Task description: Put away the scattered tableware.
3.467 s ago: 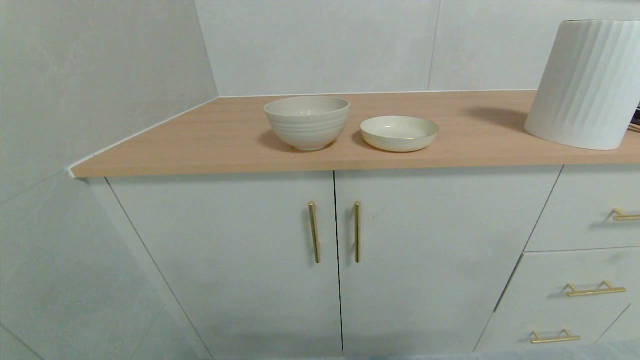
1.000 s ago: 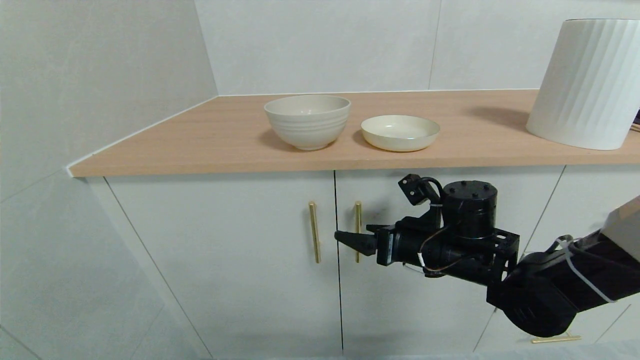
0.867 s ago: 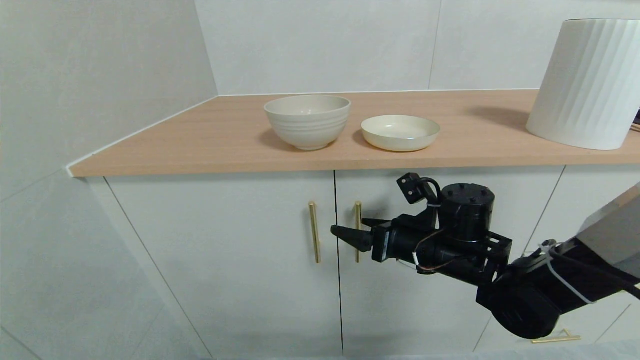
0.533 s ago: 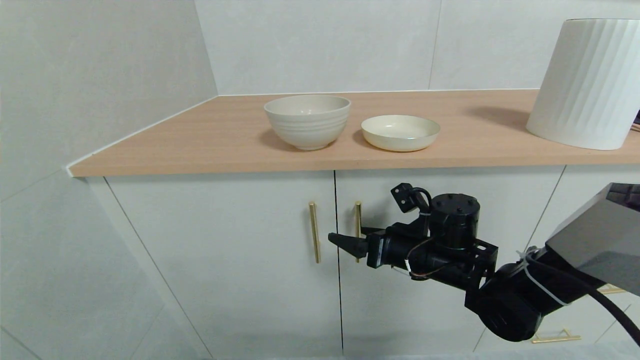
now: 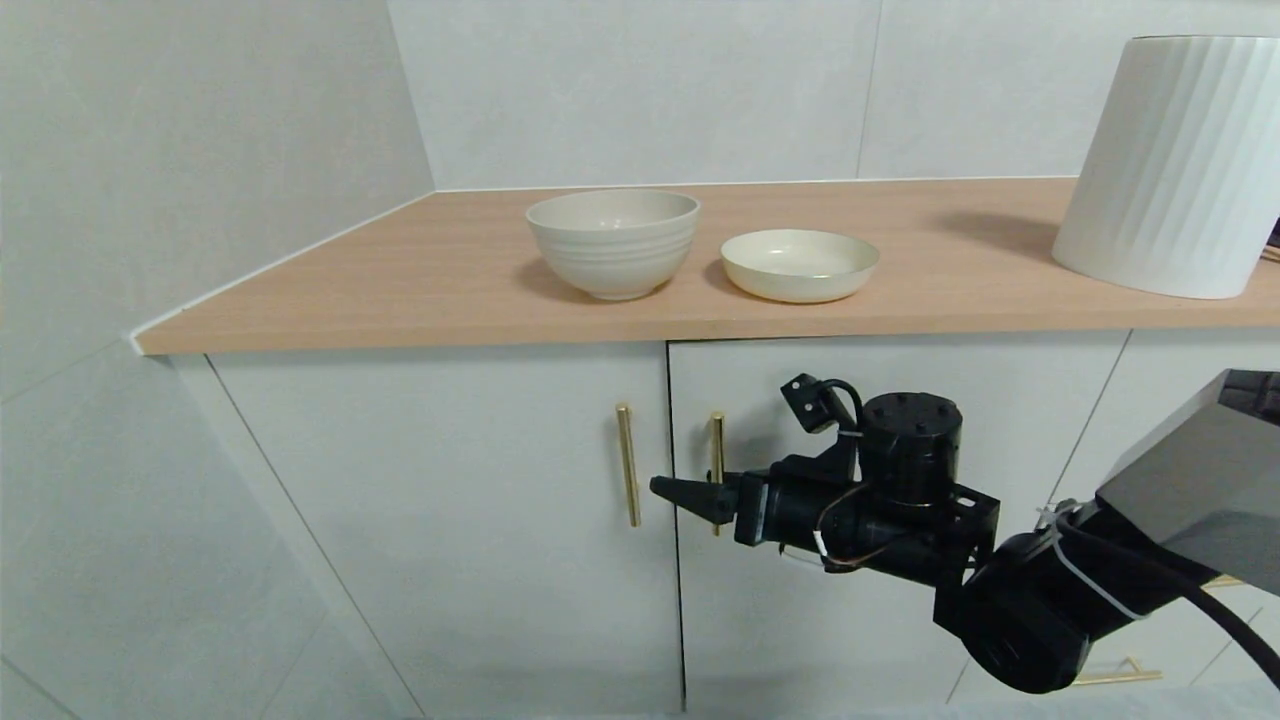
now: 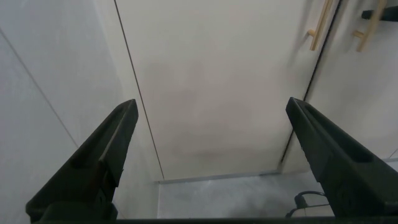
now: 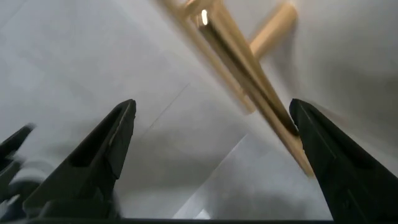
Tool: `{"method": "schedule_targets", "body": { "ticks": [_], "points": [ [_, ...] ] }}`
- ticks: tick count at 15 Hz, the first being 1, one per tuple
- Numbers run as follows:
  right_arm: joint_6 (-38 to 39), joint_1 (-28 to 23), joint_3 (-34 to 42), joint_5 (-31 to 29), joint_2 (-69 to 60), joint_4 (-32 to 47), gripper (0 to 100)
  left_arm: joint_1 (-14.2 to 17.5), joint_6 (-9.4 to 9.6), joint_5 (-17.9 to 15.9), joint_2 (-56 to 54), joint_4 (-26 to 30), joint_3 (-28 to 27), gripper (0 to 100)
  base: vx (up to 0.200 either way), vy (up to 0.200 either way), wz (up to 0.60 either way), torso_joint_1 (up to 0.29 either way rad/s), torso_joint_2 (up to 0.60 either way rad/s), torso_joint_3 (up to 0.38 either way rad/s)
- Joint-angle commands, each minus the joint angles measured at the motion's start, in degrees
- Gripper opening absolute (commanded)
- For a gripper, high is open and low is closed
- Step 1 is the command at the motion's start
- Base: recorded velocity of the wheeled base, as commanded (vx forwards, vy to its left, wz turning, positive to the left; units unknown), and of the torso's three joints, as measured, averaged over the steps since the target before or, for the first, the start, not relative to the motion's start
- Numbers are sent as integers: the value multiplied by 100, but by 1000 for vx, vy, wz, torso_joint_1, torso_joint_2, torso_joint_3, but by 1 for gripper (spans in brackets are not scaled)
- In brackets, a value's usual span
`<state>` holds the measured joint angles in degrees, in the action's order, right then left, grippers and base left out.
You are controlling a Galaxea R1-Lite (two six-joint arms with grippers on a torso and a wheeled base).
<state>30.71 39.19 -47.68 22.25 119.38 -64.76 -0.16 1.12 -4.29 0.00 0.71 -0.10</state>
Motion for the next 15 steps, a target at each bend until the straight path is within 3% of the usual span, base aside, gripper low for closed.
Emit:
{"method": "schedule_targets", "body": {
  "ticks": [1,8,11,15],
  "points": [
    [5,27,136,166,-231,-2,100,-2,2,-2,0,0,1,100,0,0,0,0,0,0],
    [14,89,751,254,-917,-2,100,-2,2,-2,0,0,1,100,0,0,0,0,0,0],
    [-3,256,1586,1062,-1585,-2,100,-2,2,-2,0,0,1,100,0,0,0,0,0,0],
    [-12,423,1867,1097,-1725,-2,100,-2,2,-2,0,0,1,100,0,0,0,0,0,0]
  ]
}}
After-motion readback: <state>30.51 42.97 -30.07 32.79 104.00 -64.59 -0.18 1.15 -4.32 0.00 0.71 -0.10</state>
